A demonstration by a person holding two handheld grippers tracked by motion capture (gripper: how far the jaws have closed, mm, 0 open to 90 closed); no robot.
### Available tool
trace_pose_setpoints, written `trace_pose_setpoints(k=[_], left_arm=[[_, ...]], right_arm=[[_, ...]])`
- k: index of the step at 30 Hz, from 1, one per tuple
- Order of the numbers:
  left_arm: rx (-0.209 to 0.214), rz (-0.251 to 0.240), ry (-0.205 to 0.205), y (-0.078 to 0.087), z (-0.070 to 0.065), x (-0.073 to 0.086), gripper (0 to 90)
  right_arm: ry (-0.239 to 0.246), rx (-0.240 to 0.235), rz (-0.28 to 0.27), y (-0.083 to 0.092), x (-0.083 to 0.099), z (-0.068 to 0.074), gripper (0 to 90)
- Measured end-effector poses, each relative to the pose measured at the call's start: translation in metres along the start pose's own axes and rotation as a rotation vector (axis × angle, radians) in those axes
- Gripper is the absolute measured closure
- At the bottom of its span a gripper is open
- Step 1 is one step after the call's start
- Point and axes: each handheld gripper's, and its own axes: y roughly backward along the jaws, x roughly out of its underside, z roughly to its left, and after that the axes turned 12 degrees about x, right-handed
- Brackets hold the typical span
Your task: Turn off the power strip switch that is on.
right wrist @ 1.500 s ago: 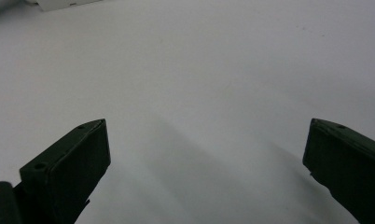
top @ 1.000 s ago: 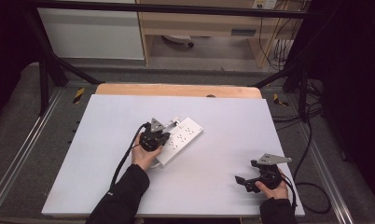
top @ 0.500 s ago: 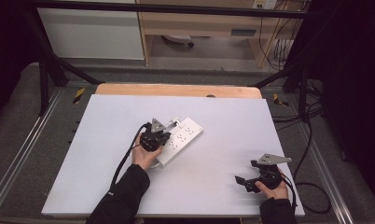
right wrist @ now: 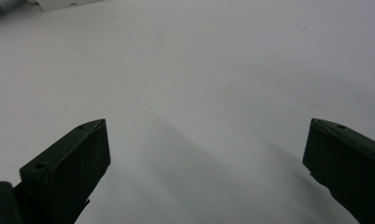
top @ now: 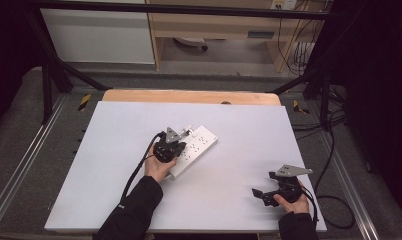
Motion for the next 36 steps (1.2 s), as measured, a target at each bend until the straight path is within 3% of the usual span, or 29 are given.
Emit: trace_pose_setpoints(k=[10, 26, 30, 36], left_arm=[[0.013, -0.003, 0.001, 0.005, 0.001, 0.0, 90.0], [0.035, 0.004, 0.016, 0.034, 0.003, -0.003, 89.0], [0.047, 0.017, 0.016, 0.039, 0.004, -0.001, 85.9], [0.05, 0.021, 0.022, 0.05, 0.006, 0.001, 73.0]], right_arm=[[-0.001, 0.001, 0.002, 0.0, 0.0, -0.001, 1.2], [0.0, 0.003, 0.003, 0.0, 0.0, -0.001, 1.2], [0.0, 0.001, 0.003, 0.0, 0.0, -0.001, 1.2], [0.0, 0.001, 0.003, 0.0, 0.0, 0.0, 1.2]])
